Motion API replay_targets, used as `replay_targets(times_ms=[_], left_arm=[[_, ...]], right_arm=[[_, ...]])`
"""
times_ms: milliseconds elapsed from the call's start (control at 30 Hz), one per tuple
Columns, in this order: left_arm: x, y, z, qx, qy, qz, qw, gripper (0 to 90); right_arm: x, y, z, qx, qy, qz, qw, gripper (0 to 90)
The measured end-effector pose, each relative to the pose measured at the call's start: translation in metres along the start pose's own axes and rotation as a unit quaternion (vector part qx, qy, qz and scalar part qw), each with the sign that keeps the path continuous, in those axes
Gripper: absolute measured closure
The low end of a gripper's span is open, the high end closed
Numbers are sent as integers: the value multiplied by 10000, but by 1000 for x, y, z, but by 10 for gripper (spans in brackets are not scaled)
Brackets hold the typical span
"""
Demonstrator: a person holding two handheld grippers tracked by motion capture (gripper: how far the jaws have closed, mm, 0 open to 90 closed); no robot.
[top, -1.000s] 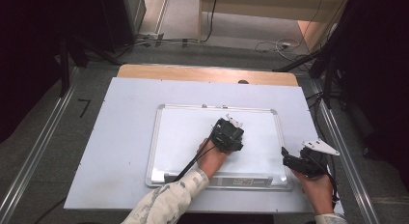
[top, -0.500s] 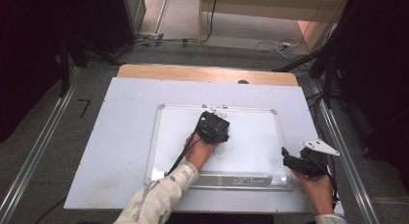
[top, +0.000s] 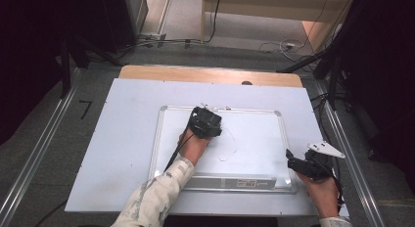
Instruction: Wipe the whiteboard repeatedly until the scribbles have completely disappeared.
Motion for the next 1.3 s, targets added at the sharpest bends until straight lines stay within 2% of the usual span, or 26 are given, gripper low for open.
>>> replay_targets(times_ms=[233, 500, 733, 967, 1300], left_arm=[[2, 3, -4, -53, 49, 37, 10000, 404], [7, 8, -1, 19, 110, 57, 9999, 406], [14, 13, 11, 170, 59, 38, 9998, 407], [20, 15, 28, 321, -104, -13, 9994, 407], [23, 15, 46, 440, -203, 2, 9988, 407]], right_arm=[[1, 0, -1, -24, 8, -6, 10000, 148], [2, 1, -3, -28, 16, -13, 10000, 148], [1, 2, -2, -18, 24, 1, 10000, 148], [2, 2, -2, -36, 27, 1, 10000, 149], [2, 2, -2, -23, 26, -8, 10000, 148]])
Point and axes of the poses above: each handheld gripper's, and its own axes: x roughly forward along the jaws, y roughly out of its top, z roughly to its right, the point moved 7 cm from there along x, roughly forward along the jaws, and after that the axes turned 9 degrees about -y, right-handed, at the moved point
